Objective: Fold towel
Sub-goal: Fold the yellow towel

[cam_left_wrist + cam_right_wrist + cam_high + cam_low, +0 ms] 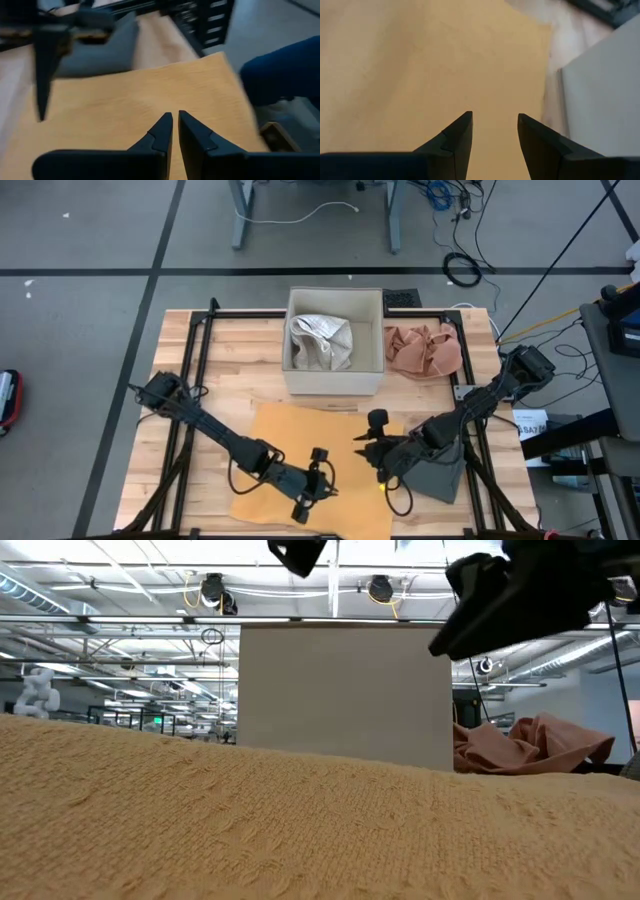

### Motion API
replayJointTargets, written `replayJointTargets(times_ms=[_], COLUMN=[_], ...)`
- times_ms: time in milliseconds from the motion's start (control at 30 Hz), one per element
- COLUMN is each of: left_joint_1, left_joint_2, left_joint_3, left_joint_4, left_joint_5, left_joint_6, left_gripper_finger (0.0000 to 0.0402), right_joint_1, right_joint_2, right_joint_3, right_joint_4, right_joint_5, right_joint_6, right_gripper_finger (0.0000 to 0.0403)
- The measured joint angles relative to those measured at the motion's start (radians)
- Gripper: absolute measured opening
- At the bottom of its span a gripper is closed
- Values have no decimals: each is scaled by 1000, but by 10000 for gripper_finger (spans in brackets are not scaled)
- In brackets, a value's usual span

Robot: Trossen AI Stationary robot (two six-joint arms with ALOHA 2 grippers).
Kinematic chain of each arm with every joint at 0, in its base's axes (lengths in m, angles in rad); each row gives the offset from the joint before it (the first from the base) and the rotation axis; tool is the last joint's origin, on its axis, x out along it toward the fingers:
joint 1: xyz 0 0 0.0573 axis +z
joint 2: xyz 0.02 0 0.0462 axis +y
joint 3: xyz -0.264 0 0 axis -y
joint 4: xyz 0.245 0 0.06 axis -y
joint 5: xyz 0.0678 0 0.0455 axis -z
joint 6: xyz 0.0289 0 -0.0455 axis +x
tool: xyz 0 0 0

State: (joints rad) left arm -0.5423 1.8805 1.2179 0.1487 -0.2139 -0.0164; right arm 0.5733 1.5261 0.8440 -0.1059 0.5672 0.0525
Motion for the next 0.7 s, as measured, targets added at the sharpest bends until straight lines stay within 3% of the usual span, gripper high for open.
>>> replayJointTargets(times_ms=[267, 467, 700], left_joint_1=[-12, -13, -12], left_joint_2=[0, 0, 0], left_joint_3=[0, 0, 0], left_joint_4=[16, 21, 25], left_joint_5=[8, 8, 89], left_joint_6=[4, 22, 25], left_gripper_finger=[37, 37, 37], right_joint_1=[5, 35, 60], right_joint_2=[0, 0, 0], right_joint_3=[0, 0, 0], right_joint_4=[-37, 36, 201], right_joint_5=[-216, -357, -352], right_joint_6=[92, 38, -151], right_gripper_finger=[144, 144, 144])
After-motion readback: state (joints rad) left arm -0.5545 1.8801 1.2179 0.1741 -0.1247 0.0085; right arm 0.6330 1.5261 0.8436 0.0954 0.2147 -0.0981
